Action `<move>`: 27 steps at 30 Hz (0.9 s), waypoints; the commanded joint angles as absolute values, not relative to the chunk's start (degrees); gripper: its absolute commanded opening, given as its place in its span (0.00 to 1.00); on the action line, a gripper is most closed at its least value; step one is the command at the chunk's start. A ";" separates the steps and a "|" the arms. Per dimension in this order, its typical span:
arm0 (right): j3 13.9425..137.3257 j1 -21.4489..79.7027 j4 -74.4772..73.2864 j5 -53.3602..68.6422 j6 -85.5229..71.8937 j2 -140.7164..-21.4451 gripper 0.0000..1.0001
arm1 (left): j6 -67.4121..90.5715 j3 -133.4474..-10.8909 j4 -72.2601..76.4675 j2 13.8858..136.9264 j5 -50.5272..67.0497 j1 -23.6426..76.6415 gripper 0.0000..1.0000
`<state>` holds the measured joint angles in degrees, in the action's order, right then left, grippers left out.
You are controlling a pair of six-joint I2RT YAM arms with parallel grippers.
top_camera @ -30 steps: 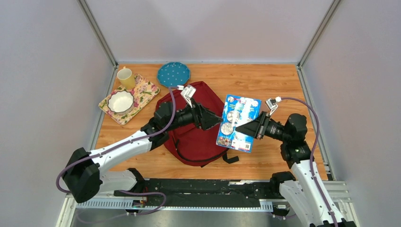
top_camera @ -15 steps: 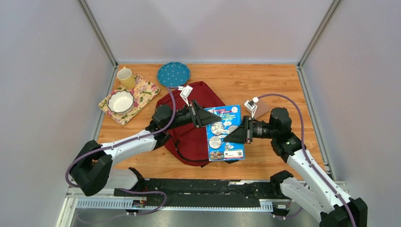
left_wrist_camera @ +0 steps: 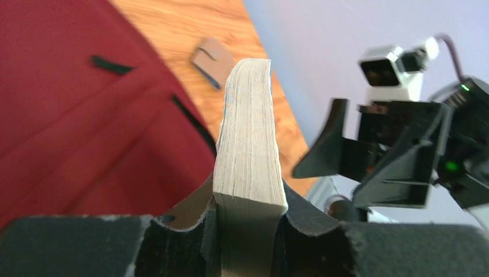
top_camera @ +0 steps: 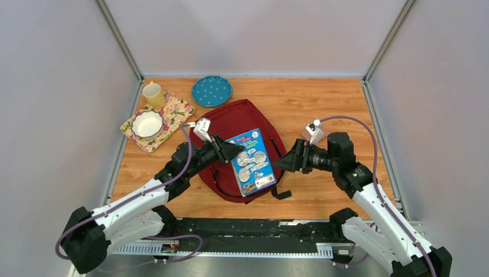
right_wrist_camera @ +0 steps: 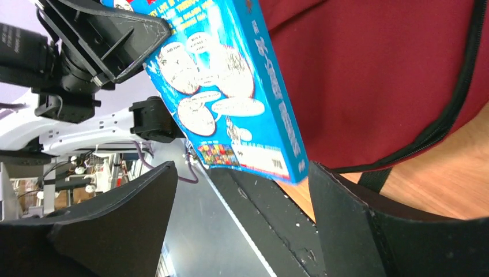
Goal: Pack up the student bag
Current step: Pick up the book from the center of the board.
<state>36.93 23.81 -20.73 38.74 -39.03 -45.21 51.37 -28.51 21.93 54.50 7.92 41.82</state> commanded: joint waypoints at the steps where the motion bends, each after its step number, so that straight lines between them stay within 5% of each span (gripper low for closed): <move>1: 34.11 23.64 -18.40 34.09 -41.91 -42.63 0.86 | 55.10 -24.00 22.76 45.19 -7.37 41.40 0.00; 8: 25.40 25.83 -2.99 38.86 -54.66 -42.98 0.86 | 59.67 -18.90 36.54 41.57 -6.25 41.22 0.00; 22: 21.17 30.59 20.39 36.91 -66.80 -51.06 0.84 | 71.00 -18.90 69.39 57.38 9.14 41.22 0.00; 26: 21.80 30.67 23.90 38.06 -67.67 -51.51 0.48 | 73.74 -18.63 73.48 61.43 10.55 41.13 0.00; 27: 21.80 30.76 24.17 38.06 -67.59 -50.98 0.27 | 73.83 -18.63 73.22 61.52 10.72 41.22 0.00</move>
